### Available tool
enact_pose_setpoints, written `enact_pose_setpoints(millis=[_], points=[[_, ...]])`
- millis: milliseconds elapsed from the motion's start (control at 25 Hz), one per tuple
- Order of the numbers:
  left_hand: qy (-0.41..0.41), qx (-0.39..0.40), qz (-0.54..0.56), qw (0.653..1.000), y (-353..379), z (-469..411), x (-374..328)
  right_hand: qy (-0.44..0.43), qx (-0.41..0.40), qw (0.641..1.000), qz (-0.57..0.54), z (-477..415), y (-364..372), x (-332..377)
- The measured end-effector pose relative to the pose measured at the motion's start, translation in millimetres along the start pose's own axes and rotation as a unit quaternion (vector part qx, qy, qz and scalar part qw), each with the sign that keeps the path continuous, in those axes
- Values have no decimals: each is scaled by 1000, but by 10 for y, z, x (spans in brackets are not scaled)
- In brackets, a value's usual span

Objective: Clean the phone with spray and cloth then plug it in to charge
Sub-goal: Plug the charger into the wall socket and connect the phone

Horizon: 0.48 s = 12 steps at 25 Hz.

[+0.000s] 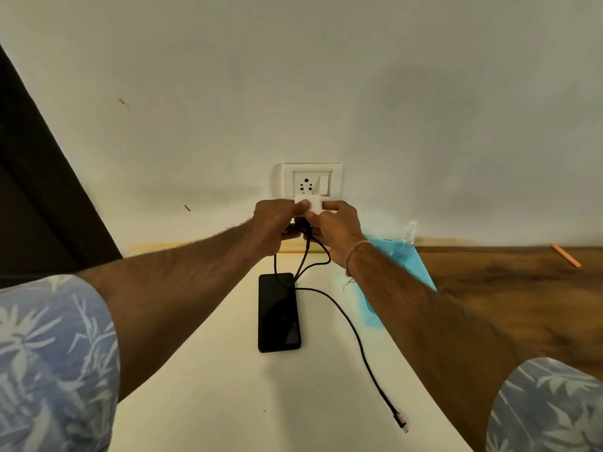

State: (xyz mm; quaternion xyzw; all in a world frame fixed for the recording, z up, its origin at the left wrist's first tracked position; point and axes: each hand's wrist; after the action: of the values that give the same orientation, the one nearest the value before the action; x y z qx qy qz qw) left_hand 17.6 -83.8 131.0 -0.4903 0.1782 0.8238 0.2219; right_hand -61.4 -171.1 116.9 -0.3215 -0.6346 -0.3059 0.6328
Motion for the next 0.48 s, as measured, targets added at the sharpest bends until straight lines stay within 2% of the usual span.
enact_pose_setpoints(millis=[280,480], points=[[55,-18,34,998,88,-311,123,-37,-39,998,19,-259,77,-151],[80,-33,81,993,107,-357,238,-76,-32,995,54,-298,54,-195]])
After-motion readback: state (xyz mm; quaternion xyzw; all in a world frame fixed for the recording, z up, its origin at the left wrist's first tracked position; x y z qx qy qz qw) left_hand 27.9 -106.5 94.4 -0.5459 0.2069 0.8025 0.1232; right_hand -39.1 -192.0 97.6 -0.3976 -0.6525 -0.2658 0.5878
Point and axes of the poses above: each hand's wrist, its own z-axis away from the middle knuckle, its own y-axis out of the palm, x = y × z, and after that the axes turned 10 degrees about -y, right-handed
